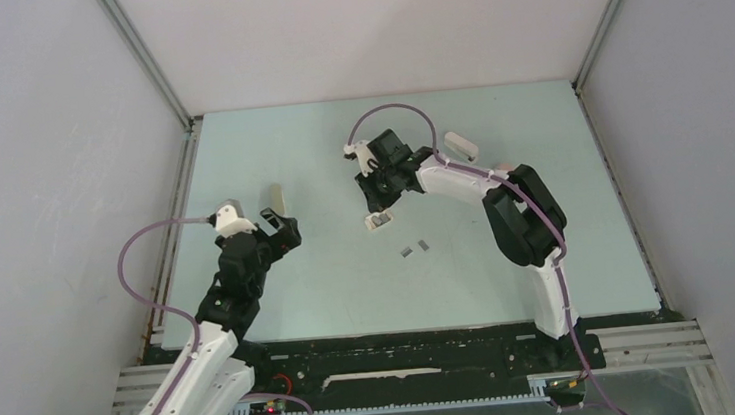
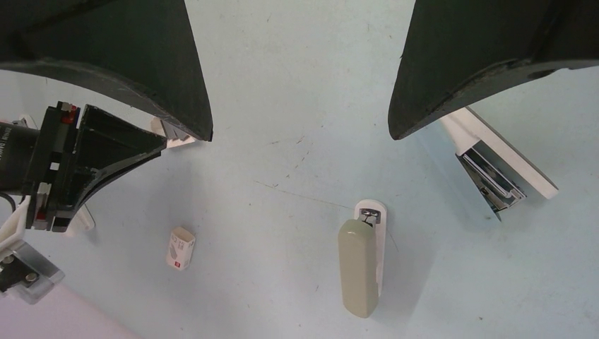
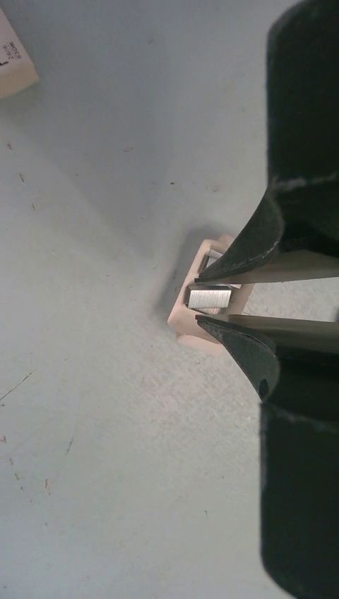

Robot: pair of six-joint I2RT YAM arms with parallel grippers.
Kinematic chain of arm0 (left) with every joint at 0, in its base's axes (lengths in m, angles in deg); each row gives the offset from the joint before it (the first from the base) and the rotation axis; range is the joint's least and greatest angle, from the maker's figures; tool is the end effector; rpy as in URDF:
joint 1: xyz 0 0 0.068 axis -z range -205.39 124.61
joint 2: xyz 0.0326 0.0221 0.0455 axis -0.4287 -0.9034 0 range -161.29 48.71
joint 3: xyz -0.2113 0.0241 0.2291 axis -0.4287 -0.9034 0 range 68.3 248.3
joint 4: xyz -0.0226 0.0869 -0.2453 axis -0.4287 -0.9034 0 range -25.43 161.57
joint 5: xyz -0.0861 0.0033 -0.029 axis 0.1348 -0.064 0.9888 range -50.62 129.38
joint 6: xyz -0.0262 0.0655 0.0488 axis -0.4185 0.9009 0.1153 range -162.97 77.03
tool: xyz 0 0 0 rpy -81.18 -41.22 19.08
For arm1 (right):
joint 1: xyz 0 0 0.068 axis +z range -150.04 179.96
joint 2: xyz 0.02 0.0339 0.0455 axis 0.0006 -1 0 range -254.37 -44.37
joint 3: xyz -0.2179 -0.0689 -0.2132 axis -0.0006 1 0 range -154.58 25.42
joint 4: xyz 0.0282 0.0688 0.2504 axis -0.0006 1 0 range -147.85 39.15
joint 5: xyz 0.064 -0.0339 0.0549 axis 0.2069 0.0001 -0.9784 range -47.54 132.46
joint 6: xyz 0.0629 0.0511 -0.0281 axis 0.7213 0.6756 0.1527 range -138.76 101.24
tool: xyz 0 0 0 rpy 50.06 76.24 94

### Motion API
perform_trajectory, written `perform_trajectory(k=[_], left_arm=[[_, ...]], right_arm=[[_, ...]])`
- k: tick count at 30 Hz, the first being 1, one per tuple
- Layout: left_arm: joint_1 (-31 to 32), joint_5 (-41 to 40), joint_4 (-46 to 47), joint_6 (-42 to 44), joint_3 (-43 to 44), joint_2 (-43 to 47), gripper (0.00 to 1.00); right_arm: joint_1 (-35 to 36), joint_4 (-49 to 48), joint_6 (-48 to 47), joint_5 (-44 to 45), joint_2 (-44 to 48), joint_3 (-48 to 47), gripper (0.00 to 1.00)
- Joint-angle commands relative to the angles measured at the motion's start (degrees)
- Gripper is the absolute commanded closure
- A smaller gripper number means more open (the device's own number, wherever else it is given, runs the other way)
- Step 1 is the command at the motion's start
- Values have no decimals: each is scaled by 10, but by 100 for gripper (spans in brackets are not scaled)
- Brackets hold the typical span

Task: Unload the staples from the stapler
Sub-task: Place the staple in the staple box.

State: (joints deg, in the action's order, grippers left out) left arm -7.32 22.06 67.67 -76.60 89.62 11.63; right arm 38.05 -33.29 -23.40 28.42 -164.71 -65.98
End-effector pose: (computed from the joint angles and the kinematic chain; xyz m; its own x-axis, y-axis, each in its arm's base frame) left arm 0.1650 -0.0301 0.2394 -0.2827 -0.4639 -0.8396 -0.1525 0.8859 -0.4381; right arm 0.3860 0.3258 0.1923 -0.5730 -0.5487 -0.6087 -0.7608 0.6322 0.1463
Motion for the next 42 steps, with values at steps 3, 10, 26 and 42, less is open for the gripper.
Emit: perform_trajectory(k=[3,10,26,42], left_arm=[[-5,0,19,-7,-16,12,0],[-5,3,20,-10,-18,14,0],[-4,12,30,-12,-16,-4,0],[-4,25,45,-9,-18,-10,0]], right_arm=[[4,-14,-10,4,32,2,74],[1,-4,-15,-17,12,-6,80],[-1,26,-15,-24,-34,-36,87],[-8,27,-26,-15,4,-12,88]])
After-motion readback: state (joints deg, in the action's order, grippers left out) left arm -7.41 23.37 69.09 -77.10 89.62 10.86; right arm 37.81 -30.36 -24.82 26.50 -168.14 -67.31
